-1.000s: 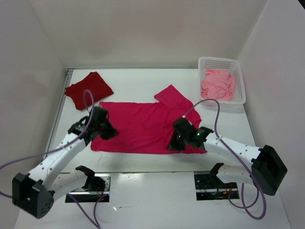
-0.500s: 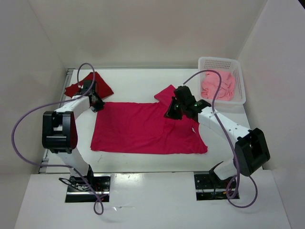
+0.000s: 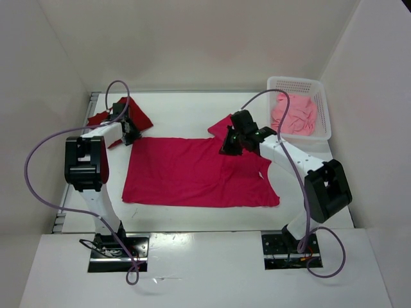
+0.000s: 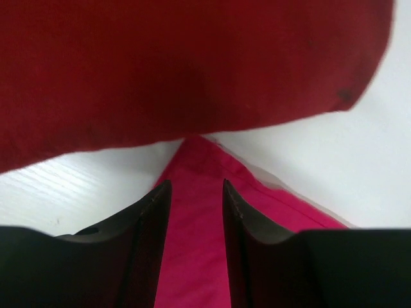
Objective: Fold and stack the t-shirts
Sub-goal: Grap the side of the flattened tshirt furthest away from the robot with both arms
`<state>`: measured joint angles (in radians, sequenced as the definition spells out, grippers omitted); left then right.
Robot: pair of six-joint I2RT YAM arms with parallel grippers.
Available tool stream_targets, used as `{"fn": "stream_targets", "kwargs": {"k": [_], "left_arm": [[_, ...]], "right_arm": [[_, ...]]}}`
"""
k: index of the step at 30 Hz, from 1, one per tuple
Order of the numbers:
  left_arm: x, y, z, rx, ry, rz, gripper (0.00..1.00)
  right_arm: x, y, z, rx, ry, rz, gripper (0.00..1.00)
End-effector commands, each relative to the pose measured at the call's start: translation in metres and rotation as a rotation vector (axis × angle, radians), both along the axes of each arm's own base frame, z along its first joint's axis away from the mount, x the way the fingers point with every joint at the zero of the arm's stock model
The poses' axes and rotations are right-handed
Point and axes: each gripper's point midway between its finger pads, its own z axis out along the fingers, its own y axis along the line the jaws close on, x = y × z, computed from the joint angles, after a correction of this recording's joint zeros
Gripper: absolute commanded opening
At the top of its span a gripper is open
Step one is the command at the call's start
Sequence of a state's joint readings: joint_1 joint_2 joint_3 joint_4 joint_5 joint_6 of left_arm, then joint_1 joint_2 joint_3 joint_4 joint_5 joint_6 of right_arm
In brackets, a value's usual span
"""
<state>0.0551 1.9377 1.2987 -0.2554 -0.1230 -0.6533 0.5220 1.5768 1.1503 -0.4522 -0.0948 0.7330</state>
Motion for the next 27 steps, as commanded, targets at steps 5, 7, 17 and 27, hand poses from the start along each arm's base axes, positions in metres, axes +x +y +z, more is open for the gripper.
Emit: {"fn": "stream_targets", "kwargs": {"k": [5, 7, 17, 27], "left_arm": [[0.018, 0.017, 0.000, 0.054, -0.032, 0.020, 0.47], [0.020, 0.022, 0.006, 0.055, -0.050, 0.029, 0.48], [0.026, 0.012, -0.010, 0.014, -0.050, -0.013, 0.53], [0.033, 0.003, 0.037, -0.034, -0.192, -0.023, 0.02]], "right_arm": [[0.043, 0.009, 0.028, 0.025, -0.112, 0.008, 0.04], [0.048, 0.006, 0.027, 0.019, -0.115, 0.004, 0.06], [0.113, -0.028, 0.021, -0.004, -0.146, -0.099, 0.28], [0.211, -0.069, -0.013, -0.146, -0.178, -0.221, 0.47]]}}
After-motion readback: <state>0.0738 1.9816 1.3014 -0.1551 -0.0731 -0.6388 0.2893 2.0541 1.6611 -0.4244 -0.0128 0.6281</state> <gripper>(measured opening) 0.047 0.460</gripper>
